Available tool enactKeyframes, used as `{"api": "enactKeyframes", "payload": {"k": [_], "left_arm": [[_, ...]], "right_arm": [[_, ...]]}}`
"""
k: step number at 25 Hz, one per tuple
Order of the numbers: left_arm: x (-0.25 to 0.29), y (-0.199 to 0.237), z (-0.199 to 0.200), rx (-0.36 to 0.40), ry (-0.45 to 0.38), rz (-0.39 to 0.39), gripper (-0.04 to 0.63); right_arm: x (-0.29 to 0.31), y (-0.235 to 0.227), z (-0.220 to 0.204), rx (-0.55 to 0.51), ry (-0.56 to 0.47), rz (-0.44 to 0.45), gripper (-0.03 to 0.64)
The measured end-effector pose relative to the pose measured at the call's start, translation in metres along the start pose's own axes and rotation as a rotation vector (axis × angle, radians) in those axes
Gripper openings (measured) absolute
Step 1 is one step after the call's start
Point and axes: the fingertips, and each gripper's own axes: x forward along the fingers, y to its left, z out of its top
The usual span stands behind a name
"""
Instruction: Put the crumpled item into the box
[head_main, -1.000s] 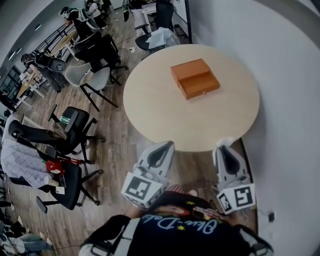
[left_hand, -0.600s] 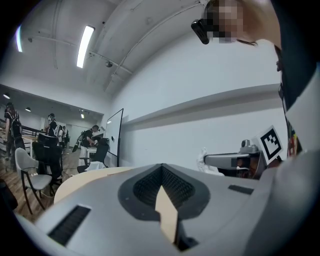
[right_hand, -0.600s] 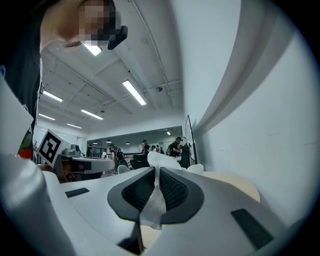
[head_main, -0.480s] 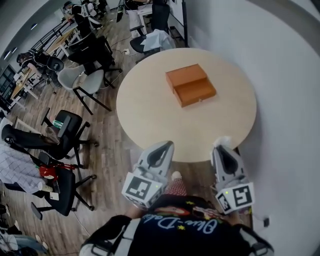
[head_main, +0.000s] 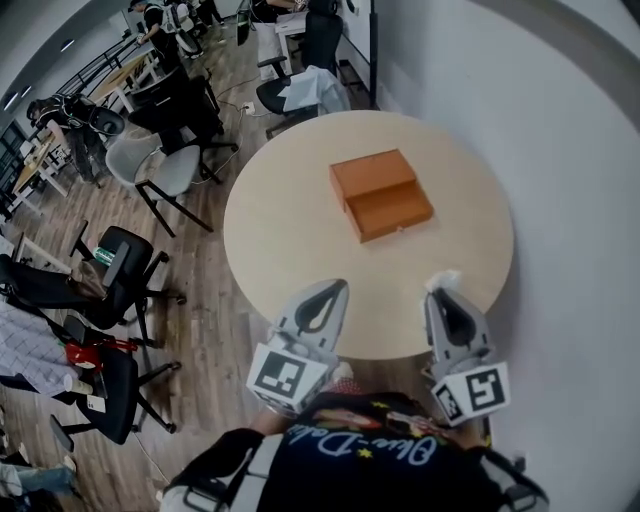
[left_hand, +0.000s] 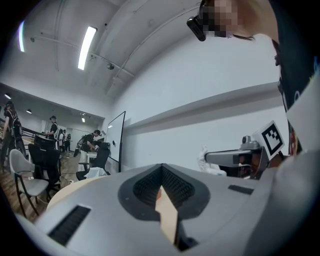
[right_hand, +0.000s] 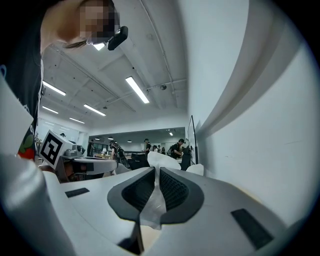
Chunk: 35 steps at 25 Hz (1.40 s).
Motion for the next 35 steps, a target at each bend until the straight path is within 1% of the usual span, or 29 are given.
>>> {"api": "enactKeyframes", "payload": {"k": [8, 16, 22, 25, 27, 31, 35], "left_arm": [[0.024, 0.032, 0.000, -0.008, -0.008, 0.004, -0.008], [0.043, 0.059, -0.005, -0.025, -0.014, -0.002, -0.008], [0.053, 0.080, -0.014, -0.043, -0.008, -0.005, -0.008], [0.059, 0.082, -0.017, -0.042, -0.002, -0.012, -0.008], [0.061, 0.085, -0.018, -0.043, 0.003, -0.012, -0.008], [0.066, 0.089, -0.022, -0.049, 0.013, -0.006, -0.008], [0.073, 0.089, -0.026, -0.052, 0.036, 0.014, -0.008]], "right_arm": [[0.040, -0.007, 0.005, -0.012, 0.002, 0.007, 0.026], [0.070, -0.013, 0.004, -0.009, 0.021, -0.009, 0.026], [0.091, -0.017, -0.005, -0.013, 0.046, -0.019, 0.026], [0.098, -0.018, -0.004, 0.002, 0.052, -0.018, 0.026], [0.101, -0.020, -0.006, -0.013, 0.055, -0.017, 0.026], [0.107, -0.027, -0.009, -0.009, 0.066, -0.015, 0.026], [0.115, -0.037, -0.015, 0.008, 0.079, 0.006, 0.026]]}}
